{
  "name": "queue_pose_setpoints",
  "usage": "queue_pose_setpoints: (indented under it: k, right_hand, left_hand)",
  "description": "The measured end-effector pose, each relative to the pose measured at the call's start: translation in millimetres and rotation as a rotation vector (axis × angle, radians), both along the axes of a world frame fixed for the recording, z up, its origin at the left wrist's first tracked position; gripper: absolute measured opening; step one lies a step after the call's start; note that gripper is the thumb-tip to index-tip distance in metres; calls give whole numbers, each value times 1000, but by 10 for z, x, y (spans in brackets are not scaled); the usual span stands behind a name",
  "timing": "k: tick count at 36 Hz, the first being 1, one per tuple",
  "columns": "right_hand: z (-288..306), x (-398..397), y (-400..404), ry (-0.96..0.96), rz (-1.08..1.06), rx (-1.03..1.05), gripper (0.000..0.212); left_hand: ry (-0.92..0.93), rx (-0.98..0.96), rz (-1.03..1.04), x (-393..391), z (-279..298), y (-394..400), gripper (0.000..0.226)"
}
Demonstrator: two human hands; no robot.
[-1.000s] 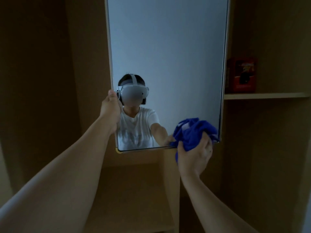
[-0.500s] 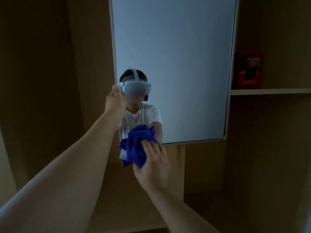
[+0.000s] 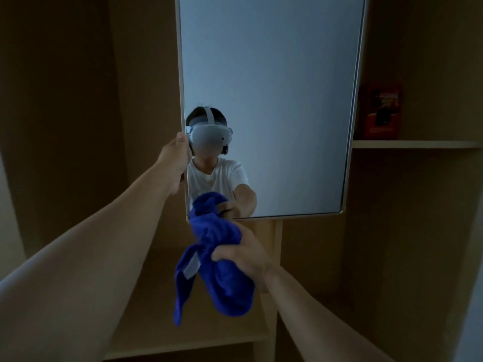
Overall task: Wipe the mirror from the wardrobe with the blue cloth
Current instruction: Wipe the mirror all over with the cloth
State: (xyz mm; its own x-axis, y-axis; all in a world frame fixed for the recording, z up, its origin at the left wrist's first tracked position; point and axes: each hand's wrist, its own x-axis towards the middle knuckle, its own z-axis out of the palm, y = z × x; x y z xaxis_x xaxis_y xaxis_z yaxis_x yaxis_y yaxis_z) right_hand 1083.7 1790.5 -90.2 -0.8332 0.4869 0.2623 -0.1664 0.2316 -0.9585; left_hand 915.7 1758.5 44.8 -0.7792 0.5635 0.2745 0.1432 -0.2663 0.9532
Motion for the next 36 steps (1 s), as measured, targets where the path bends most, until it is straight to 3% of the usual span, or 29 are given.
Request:
queue_pose_setpoints:
  k: [4,8,12,14,16,20,21,23,26,30,33,36]
  right_hand:
    - [76,177,61,78,34,-285,38]
    - [92,217,78,151,66,-550,56]
    - [73,242,126,263,195,-738,27]
    - [71,242,134,343,292,-780,29]
    - [78,238,121,392,363,-798,38]
    - [105,227,101,393,294,-880,43]
    - [132,242,101,355,261,-859,46]
    - [224,305,121,227,123,-612,47]
    - [390,403,141,94,-37,-227,54]
    - [563,409,73,27,130,-97,51]
    - [587,285,34,18,-10,91,50]
    - [506,154,68,154,-173,55,54]
  left_hand:
    - [74,-23,177,192,-340,-90,24]
    - [114,1,405,436,-732,-180,14]
    - [204,81,522,683,-951,-348,11]
    - [215,115,440,805,-1008,-408,15]
    - [78,143,237,943,-1050,-442,17]
    - [-497,84,-384,1190,-1091,-414,54]
    - [-600,86,-482,1201,-1086,-405,61]
    - [-654,74,-553,1142,-1078,-390,62]
    - [-600,41,-454,998,-1068,-343,46]
    - [-503,61,-287,969,-980,-313,36]
    - [-446,37,-308,1008,-850,-320,26]
    - [-460,-39,-392,954,-753,-347,48]
